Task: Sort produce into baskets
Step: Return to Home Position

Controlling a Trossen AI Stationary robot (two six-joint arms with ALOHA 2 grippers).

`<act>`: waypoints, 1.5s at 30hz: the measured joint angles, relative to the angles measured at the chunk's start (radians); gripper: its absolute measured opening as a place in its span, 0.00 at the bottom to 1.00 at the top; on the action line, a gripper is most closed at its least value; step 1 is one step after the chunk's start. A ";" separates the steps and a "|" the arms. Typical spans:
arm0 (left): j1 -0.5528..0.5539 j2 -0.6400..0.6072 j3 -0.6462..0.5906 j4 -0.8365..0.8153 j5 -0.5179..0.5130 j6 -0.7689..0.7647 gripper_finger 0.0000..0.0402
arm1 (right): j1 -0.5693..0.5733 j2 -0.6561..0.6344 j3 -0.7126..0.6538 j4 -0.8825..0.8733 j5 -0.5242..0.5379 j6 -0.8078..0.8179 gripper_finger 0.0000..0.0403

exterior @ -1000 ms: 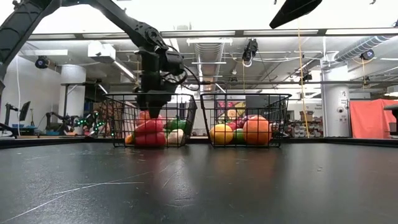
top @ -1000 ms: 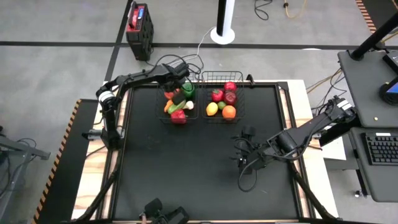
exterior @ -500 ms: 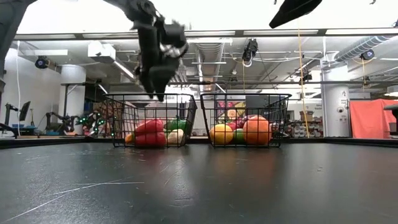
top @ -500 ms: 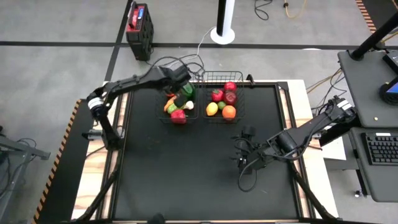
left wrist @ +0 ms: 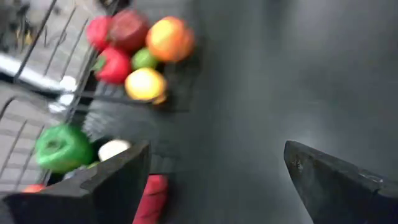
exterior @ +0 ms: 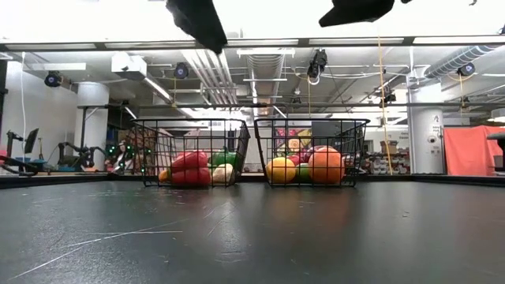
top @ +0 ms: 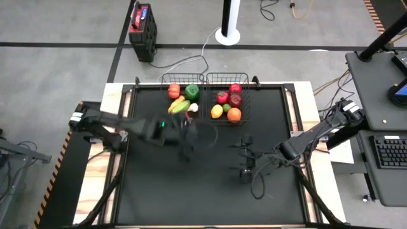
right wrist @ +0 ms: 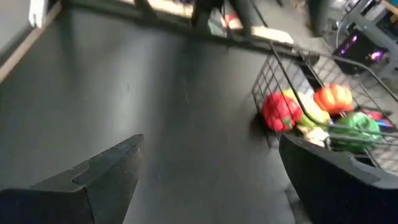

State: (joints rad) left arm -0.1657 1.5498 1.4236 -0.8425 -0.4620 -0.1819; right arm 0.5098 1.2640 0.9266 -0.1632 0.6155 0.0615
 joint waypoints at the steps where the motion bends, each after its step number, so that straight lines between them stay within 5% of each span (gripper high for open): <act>1: -0.049 -0.001 -0.003 0.006 -0.020 -0.017 0.87 | 0.000 0.000 -0.014 0.045 0.000 -0.007 0.90; 6: -0.256 0.018 0.001 0.050 -0.021 -0.096 0.87 | 0.001 0.000 -0.052 0.180 -0.014 -0.006 0.90; 10: -0.348 0.051 -0.040 0.438 -0.076 0.126 0.87 | -0.014 0.002 -0.088 0.389 -0.143 -0.157 0.90; 16: -0.286 -0.001 -0.157 0.799 0.197 0.353 0.87 | -0.112 0.002 -0.098 0.530 -0.479 -0.269 0.90; 22: -0.163 -0.125 -0.334 0.897 0.294 0.344 0.87 | -0.204 0.002 -0.099 0.545 -0.520 -0.292 0.90; 27: -0.089 -0.296 -0.550 1.082 0.407 0.330 0.87 | -0.274 -0.011 -0.117 0.542 -0.600 -0.308 0.90; 34: -0.052 -0.601 -0.844 1.210 0.410 0.287 0.87 | -0.363 -0.064 -0.159 0.538 -0.721 -0.296 0.90; 45: -0.051 -1.096 -1.095 1.120 0.384 0.248 0.87 | -0.408 -0.224 -0.262 0.545 -0.724 -0.297 0.90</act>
State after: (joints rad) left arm -0.2170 0.4540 0.3286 0.2773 -0.0776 0.0664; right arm 0.1020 1.0403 0.6645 0.3823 -0.1089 -0.2359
